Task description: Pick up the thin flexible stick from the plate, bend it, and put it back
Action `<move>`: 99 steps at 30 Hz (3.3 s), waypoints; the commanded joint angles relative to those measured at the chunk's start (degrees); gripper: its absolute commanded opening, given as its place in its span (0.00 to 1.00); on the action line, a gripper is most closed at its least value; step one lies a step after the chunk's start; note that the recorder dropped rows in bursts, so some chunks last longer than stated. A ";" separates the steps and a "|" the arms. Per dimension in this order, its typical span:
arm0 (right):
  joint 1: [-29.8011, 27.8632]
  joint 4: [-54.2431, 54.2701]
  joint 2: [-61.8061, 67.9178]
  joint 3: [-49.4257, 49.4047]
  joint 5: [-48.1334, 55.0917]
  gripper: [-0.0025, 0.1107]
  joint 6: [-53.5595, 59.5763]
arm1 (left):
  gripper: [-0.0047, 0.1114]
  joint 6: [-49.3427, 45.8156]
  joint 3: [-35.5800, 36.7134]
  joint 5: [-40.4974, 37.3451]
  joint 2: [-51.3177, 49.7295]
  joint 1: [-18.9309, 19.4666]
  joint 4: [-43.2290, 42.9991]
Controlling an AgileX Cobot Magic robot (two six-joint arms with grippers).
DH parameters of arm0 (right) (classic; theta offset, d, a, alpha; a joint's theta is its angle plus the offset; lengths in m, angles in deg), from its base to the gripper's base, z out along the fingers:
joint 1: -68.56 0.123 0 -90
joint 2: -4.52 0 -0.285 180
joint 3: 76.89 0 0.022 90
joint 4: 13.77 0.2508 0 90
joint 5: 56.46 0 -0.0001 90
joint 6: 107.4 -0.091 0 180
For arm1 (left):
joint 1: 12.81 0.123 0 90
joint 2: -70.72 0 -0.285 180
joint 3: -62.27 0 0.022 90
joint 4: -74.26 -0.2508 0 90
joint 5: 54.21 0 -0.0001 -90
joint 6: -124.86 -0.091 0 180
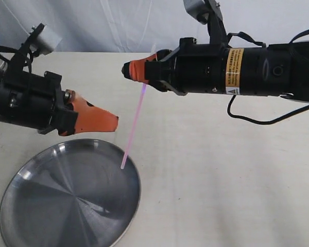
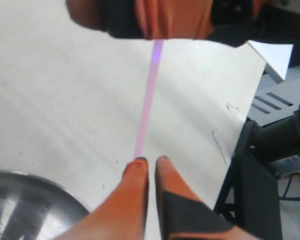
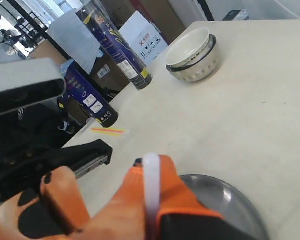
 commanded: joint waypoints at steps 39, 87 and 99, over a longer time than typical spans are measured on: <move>-0.01 -10.45 -1.15 -0.07 4.70 0.01 0.95 | 0.04 -0.76 -0.15 3.70 -4.73 -3.02 11.35; 4.62 -16.01 -1.15 -0.07 7.49 0.01 0.24 | 0.04 -4.96 -0.79 8.11 -4.73 -3.02 18.47; 4.62 -16.01 -1.15 -0.07 6.05 0.01 0.24 | 0.04 -5.86 -0.79 9.08 -4.73 -3.02 19.73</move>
